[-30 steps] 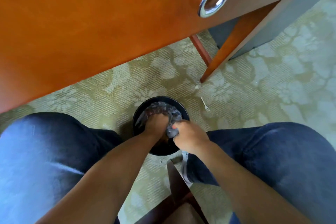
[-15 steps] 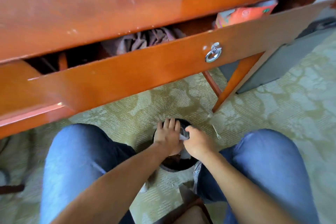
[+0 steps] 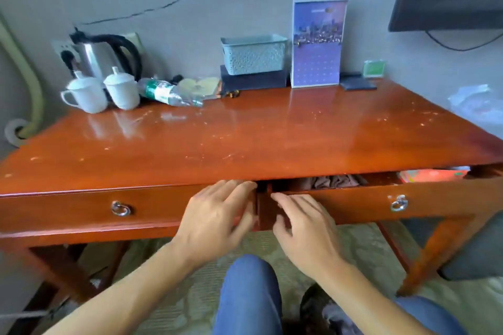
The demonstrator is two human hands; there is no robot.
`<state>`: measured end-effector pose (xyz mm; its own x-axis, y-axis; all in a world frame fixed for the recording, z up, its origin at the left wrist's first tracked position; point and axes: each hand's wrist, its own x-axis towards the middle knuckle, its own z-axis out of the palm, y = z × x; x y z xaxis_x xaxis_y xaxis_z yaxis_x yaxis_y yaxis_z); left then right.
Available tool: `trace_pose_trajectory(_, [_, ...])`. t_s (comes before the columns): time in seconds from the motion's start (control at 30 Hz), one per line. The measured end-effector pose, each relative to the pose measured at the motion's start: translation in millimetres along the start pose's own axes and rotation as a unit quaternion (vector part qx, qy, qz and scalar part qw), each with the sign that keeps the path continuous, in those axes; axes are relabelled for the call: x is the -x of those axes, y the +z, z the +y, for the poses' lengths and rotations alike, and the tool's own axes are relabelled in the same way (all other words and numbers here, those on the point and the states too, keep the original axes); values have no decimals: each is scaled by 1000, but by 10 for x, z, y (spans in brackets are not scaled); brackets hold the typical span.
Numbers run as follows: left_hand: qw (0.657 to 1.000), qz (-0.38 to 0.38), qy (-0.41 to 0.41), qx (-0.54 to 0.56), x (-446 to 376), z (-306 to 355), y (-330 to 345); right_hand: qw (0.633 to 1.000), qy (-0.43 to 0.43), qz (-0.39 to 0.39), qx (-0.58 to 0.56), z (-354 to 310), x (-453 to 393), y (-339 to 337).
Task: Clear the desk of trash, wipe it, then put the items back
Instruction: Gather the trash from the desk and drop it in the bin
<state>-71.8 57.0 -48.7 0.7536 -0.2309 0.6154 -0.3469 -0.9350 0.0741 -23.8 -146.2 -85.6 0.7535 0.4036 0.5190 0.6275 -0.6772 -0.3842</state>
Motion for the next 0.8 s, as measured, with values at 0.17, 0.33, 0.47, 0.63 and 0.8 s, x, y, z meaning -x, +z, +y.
trace_pose_trajectory(0.17, [989, -13, -129, -69, -315, -769, -372, 996, -60, -34, 55, -419, -819, -70])
trace_pose_trajectory(0.33, [967, -62, -227, -92, -584, -1486, -397, 990, -31, -115, 76, -493, -1542, 68])
trace_pose_trajectory(0.47, [957, -90, -261, -85, -877, -1989, -217, 984, -16, -142, 103, -459, -2078, 224])
trace_pose_trajectory(0.63, [959, -58, -270, -62, -1256, -2382, 168, 979, -18, -155, 130, -494, -2812, 543])
trace_pose_trajectory(0.8, [946, 63, -317, -34, -1232, -2603, 316, 979, -20, -172, 109, -679, -3608, 1163])
